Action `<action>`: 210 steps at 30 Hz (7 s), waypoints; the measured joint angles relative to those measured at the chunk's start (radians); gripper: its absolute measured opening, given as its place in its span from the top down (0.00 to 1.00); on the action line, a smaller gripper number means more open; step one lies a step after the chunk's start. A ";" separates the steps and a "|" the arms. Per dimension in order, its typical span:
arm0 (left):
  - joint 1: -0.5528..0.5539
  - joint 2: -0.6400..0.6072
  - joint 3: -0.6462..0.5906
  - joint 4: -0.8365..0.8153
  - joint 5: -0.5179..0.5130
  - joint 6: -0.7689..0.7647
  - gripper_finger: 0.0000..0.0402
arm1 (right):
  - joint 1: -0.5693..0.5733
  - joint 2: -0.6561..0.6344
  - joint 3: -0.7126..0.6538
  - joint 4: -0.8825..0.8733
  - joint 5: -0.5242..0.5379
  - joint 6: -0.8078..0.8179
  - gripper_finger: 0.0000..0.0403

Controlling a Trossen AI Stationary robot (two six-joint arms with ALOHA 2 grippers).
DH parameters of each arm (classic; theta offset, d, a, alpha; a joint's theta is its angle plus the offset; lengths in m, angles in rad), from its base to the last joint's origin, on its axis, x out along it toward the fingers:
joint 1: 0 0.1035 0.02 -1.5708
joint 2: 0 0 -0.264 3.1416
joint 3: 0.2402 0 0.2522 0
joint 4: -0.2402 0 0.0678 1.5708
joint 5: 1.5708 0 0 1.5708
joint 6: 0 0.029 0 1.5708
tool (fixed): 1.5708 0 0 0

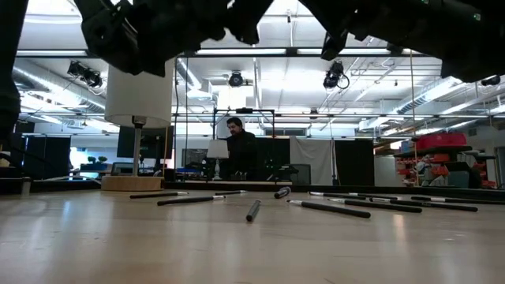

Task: Pick & Place Makeup Supplies
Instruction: Put the silver makeup brush into the transparent organizer

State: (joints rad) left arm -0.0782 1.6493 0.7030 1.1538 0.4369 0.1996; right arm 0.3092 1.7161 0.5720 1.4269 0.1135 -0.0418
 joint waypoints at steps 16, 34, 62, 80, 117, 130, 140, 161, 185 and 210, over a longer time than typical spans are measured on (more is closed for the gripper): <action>-0.050 0.000 0.033 -0.003 -0.125 0.048 0.70 | 0.000 0.000 0.003 -0.030 -0.002 0.010 0.97; -0.028 -0.143 0.033 -0.417 -0.234 -0.112 0.98 | 0.022 -0.210 -0.004 -0.623 0.347 0.135 0.64; 0.021 -0.151 0.033 -0.503 -0.257 -0.197 0.96 | 0.032 -0.048 0.398 -1.134 0.435 0.131 0.82; 0.067 -0.338 0.032 -0.857 -0.236 -0.177 0.51 | 0.172 -0.115 0.348 -1.222 0.734 0.402 0.96; -0.025 -0.321 -0.220 -0.512 -0.444 -0.151 0.48 | 0.669 -0.190 0.348 -1.937 0.768 1.456 0.95; -0.025 -0.321 -0.220 -0.513 -0.444 -0.153 0.48 | 0.642 -0.137 0.348 -1.944 0.630 1.456 0.92; -0.025 -0.321 -0.220 -0.513 -0.444 -0.153 0.48 | 0.626 -0.137 0.348 -1.947 0.552 1.456 0.89; -0.025 -0.321 -0.219 -0.491 -0.444 -0.154 0.48 | 0.590 -0.208 0.348 -2.003 0.554 1.476 0.61; -0.025 -0.321 -0.219 -0.492 -0.444 -0.153 0.48 | 0.333 -0.226 0.348 -1.676 0.605 0.858 0.60; -0.007 -0.321 -0.219 -0.492 -0.468 -0.160 0.48 | -0.218 -0.088 0.348 -1.451 0.520 0.606 0.50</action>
State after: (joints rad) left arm -0.0849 1.3288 0.4839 0.6619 -0.0315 0.0391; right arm 0.0915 1.6285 0.9195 -0.0238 0.6337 0.5644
